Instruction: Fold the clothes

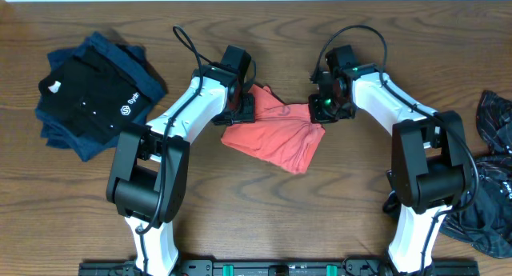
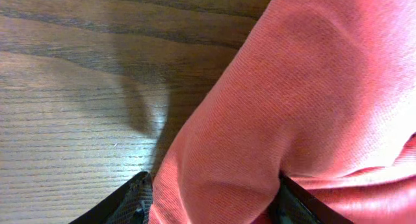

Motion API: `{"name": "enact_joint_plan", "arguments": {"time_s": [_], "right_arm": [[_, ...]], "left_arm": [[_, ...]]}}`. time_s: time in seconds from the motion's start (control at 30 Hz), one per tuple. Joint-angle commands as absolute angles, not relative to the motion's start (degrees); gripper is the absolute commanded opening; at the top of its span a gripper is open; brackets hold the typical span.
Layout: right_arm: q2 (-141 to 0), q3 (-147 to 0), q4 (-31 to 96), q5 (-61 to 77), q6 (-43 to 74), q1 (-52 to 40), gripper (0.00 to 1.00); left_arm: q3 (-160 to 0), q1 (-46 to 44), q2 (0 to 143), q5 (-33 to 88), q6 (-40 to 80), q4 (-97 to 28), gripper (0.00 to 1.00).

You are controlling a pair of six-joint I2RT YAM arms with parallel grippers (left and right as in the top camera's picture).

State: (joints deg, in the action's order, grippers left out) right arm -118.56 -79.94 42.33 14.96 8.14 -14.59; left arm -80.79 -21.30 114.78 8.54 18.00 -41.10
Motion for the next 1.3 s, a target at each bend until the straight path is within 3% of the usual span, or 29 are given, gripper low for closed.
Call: {"name": "enact_joint_plan", "arguments": {"time_s": [0.0, 0.23, 0.33, 0.63, 0.73, 0.8, 0.9, 1.07, 1.27], "right_arm": [[-120.14, -79.81, 42.78, -2.52, 10.92, -12.53, 0.01], [-120.14, -79.81, 44.01, -2.59, 10.92, -12.51, 0.04], [-120.14, -79.81, 45.8, -3.46, 10.94, -12.47, 0.04], [-116.14, -79.88, 48.36, -1.93, 10.9, -12.01, 0.04], [-111.2, -79.88, 50.04, 0.43, 10.39, -12.01, 0.05], [-107.61, -79.88, 51.18, 3.07, 8.67, -12.01, 0.07], [-103.59, -79.88, 53.12, 8.78, 6.94, -12.1, 0.18], [-102.52, -79.77, 56.47, 21.67, 0.71, -13.13, 0.29], [-104.47, -77.23, 55.55, 22.74, 0.82, -15.81, 0.31]], "left_arm": [[-77.54, -20.8, 115.74, 3.36, 17.47, -42.37, 0.58], [-74.63, -20.8, 115.74, 3.38, 17.91, -44.23, 0.57], [-74.63, -20.8, 115.61, 3.36, 20.25, -47.64, 0.52], [-74.65, -21.17, 110.24, 4.25, 23.27, -51.59, 0.53], [-75.05, -20.62, 106.37, 4.23, 23.24, -50.78, 0.59], [-75.31, -19.99, 103.37, 4.21, 23.22, -49.41, 0.69], [-75.35, -18.5, 99.42, 4.21, 23.03, -46.09, 0.84], [-75.33, -16.21, 97.01, 4.23, 22.96, -39.53, 0.86], [-75.33, -15.92, 100.92, 4.23, 19.77, -35.4, 0.86]]}}
